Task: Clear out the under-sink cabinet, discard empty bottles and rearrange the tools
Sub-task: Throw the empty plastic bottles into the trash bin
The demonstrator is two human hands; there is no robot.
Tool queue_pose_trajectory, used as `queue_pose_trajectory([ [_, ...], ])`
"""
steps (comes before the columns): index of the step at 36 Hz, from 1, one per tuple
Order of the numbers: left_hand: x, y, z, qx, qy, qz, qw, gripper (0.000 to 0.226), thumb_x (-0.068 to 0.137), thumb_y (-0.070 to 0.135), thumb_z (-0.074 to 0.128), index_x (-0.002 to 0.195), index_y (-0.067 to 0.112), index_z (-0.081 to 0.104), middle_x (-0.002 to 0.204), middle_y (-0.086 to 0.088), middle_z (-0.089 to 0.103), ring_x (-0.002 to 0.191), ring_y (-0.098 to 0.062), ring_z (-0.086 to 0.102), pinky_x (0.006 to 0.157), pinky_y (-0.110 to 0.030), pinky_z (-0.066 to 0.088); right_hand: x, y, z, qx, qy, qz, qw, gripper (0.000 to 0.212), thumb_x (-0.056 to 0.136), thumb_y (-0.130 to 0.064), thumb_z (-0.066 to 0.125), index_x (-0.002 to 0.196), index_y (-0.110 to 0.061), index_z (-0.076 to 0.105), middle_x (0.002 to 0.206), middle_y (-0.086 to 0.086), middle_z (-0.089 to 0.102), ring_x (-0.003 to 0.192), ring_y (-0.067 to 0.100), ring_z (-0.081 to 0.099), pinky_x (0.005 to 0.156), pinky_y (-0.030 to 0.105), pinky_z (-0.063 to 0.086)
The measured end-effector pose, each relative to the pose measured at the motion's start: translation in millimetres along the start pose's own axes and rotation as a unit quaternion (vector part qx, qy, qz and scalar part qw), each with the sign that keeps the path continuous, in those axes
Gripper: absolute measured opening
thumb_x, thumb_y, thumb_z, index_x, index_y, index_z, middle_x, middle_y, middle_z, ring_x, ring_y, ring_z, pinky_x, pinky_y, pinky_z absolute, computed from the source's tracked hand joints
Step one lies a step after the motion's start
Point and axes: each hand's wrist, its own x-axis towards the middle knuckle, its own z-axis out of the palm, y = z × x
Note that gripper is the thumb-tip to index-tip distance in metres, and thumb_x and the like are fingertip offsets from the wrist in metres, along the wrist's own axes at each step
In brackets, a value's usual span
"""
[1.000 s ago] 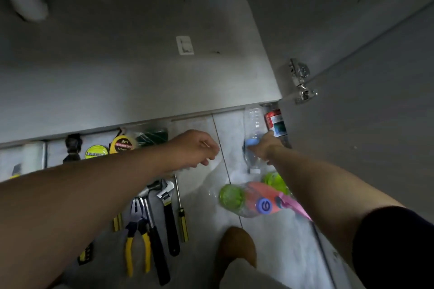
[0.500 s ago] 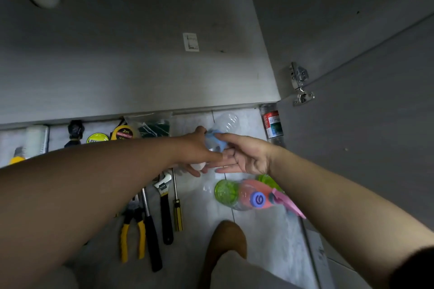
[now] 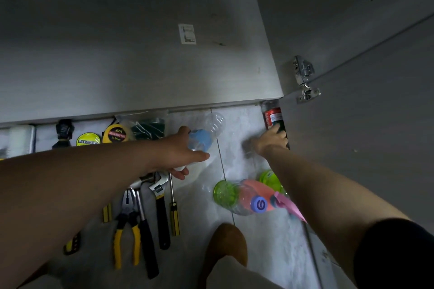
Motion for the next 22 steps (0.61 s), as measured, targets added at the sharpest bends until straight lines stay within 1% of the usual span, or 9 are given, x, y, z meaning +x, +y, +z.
queue_pose_trajectory([
  [2, 2, -2, -1, 0.007, -0.005, 0.002, 1.000, 0.082, 0.085, 0.040, 0.079, 0.147, 0.031, 0.026, 0.106, -0.017, 0.060, 0.062, -0.018, 0.071, 0.054, -0.031, 0.059, 1, -1, 1, -0.003, -0.015, 0.015, 1.000, 0.103, 0.088, -0.040, 0.068, 0.160, -0.012, 0.000, 0.159, 0.018, 0.021, 0.146, 0.037, 0.027, 0.118, 0.048, 0.030],
  [4, 4, -3, -1, 0.010, -0.009, 0.003, 1.000, 0.081, 0.084, 0.040, 0.080, 0.146, 0.032, 0.028, 0.104, -0.017, 0.061, 0.060, -0.017, 0.072, 0.055, -0.031, 0.059, -2, 0, 4, -0.048, -0.022, 0.013, 0.999, 0.100, 0.090, -0.044, 0.063, 0.160, -0.013, 0.000, 0.157, 0.020, 0.020, 0.144, 0.037, 0.027, 0.117, 0.049, 0.031],
  [7, 9, -4, 1, 0.011, -0.009, 0.002, 1.000, 0.080, 0.083, 0.041, 0.082, 0.144, 0.035, 0.029, 0.105, -0.018, 0.061, 0.064, -0.020, 0.073, 0.055, -0.032, 0.059, -14, 1, 12, -0.155, 0.008, -0.057, 0.986, 0.091, 0.088, -0.054, 0.057, 0.156, -0.015, 0.013, 0.155, 0.020, 0.025, 0.142, 0.037, 0.029, 0.112, 0.053, 0.033],
  [9, 11, -4, 2, 0.014, -0.010, 0.001, 1.000, 0.079, 0.082, 0.042, 0.082, 0.141, 0.037, 0.031, 0.106, -0.017, 0.060, 0.064, -0.020, 0.073, 0.054, -0.032, 0.058, -22, 3, 18, -0.196, 0.046, -0.122, 0.972, 0.088, 0.083, -0.059, 0.060, 0.150, -0.018, 0.021, 0.150, 0.016, 0.030, 0.139, 0.036, 0.032, 0.108, 0.052, 0.034],
  [12, 14, -4, 4, 0.012, -0.008, 0.005, 1.000, 0.078, 0.081, 0.042, 0.083, 0.138, 0.038, 0.032, 0.108, -0.014, 0.059, 0.060, -0.017, 0.072, 0.053, -0.032, 0.058, -23, 5, 20, -0.193, 0.110, -0.159, 0.962, 0.081, 0.082, -0.052, 0.066, 0.145, -0.019, 0.028, 0.146, 0.014, 0.031, 0.134, 0.033, 0.034, 0.104, 0.047, 0.036],
  [14, 14, -3, 4, 0.009, -0.011, 0.006, 1.000, 0.079, 0.080, 0.043, 0.083, 0.139, 0.041, 0.031, 0.108, -0.014, 0.059, 0.058, -0.016, 0.073, 0.053, -0.032, 0.059, -18, 5, 18, -0.166, 0.121, -0.126, 0.971, 0.078, 0.084, -0.049, 0.066, 0.144, -0.016, 0.028, 0.143, 0.013, 0.033, 0.133, 0.032, 0.035, 0.103, 0.047, 0.037],
  [17, 12, -3, 4, 0.018, -0.012, 0.004, 1.000, 0.082, 0.081, 0.043, 0.083, 0.142, 0.041, 0.029, 0.108, -0.013, 0.059, 0.060, -0.017, 0.073, 0.053, -0.032, 0.059, -9, 4, 16, -0.108, 0.055, -0.049, 0.991, 0.095, 0.077, -0.053, 0.073, 0.146, -0.012, 0.022, 0.142, 0.014, 0.036, 0.132, 0.034, 0.042, 0.104, 0.047, 0.039],
  [20, 10, -5, 5, 0.034, -0.015, -0.001, 0.999, 0.087, 0.082, 0.043, 0.082, 0.147, 0.039, 0.025, 0.109, -0.012, 0.058, 0.063, -0.017, 0.073, 0.053, -0.031, 0.059, -3, 6, 22, -0.040, -0.034, -0.035, 0.998, 0.084, 0.083, -0.047, 0.070, 0.144, -0.011, 0.026, 0.138, 0.016, 0.050, 0.125, 0.037, 0.054, 0.107, 0.049, 0.043],
  [22, 8, -5, 5, 0.042, -0.013, -0.004, 0.999, 0.088, 0.083, 0.042, 0.081, 0.149, 0.037, 0.024, 0.111, -0.011, 0.057, 0.067, -0.020, 0.073, 0.053, -0.030, 0.058, -3, 6, 24, -0.021, -0.057, -0.052, 0.997, 0.077, 0.087, -0.043, 0.067, 0.143, -0.009, 0.027, 0.136, 0.018, 0.053, 0.124, 0.037, 0.056, 0.106, 0.047, 0.045],
])
